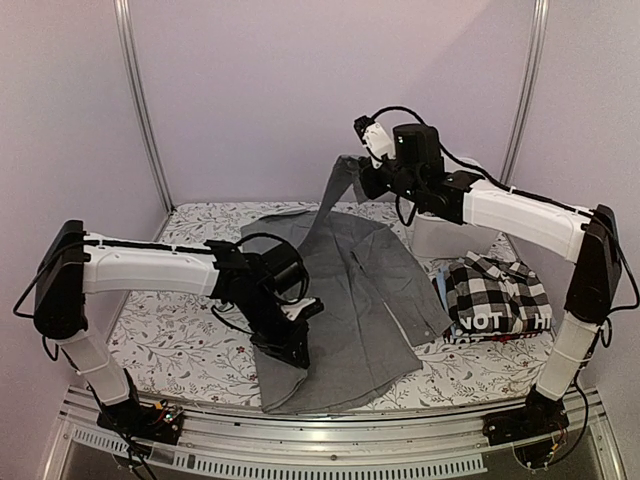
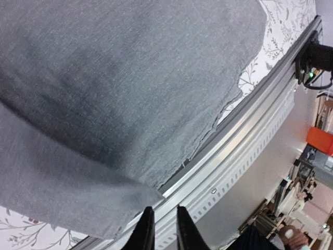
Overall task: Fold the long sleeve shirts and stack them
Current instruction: Fold the flattened shirt at the center of the board.
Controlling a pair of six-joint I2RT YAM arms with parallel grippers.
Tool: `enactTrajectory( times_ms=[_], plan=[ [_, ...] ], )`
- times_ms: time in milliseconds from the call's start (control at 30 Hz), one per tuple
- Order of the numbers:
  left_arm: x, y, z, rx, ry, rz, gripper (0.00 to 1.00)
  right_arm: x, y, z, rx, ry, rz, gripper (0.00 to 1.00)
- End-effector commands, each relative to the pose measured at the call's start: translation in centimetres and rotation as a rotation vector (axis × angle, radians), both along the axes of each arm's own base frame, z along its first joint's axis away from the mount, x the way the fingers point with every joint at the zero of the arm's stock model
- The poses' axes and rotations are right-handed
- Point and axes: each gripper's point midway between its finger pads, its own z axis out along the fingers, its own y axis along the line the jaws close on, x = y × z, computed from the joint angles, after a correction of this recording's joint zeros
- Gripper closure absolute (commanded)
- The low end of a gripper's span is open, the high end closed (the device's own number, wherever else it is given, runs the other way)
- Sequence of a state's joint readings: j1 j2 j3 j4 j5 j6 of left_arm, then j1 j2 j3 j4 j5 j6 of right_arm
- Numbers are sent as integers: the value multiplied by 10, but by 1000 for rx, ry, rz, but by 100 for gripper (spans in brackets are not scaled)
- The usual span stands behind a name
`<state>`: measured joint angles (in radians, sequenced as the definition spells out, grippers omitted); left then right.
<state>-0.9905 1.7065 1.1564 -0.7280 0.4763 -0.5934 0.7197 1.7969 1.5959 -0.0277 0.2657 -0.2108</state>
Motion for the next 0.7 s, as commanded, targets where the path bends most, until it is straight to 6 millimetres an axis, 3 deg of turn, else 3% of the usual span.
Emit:
enactTrajectory(
  times_ms=[0, 167, 267, 533, 667],
  plan=[
    [0, -13, 10, -60, -10, -23, 79, -29, 13, -10, 24, 69, 85, 100],
    [34, -17, 42, -131, -86, 51, 66, -48, 22, -43, 25, 164, 143, 100],
    [81, -3, 58, -157, -160, 198, 65, -58, 28, -61, 28, 218, 172, 100],
    [213, 78, 50, -73, -327, 622, 70, -94, 54, -112, 99, 433, 296, 100],
    [263, 99, 36, -90, -342, 714, 74, -105, 62, -157, 109, 590, 293, 100]
  ],
)
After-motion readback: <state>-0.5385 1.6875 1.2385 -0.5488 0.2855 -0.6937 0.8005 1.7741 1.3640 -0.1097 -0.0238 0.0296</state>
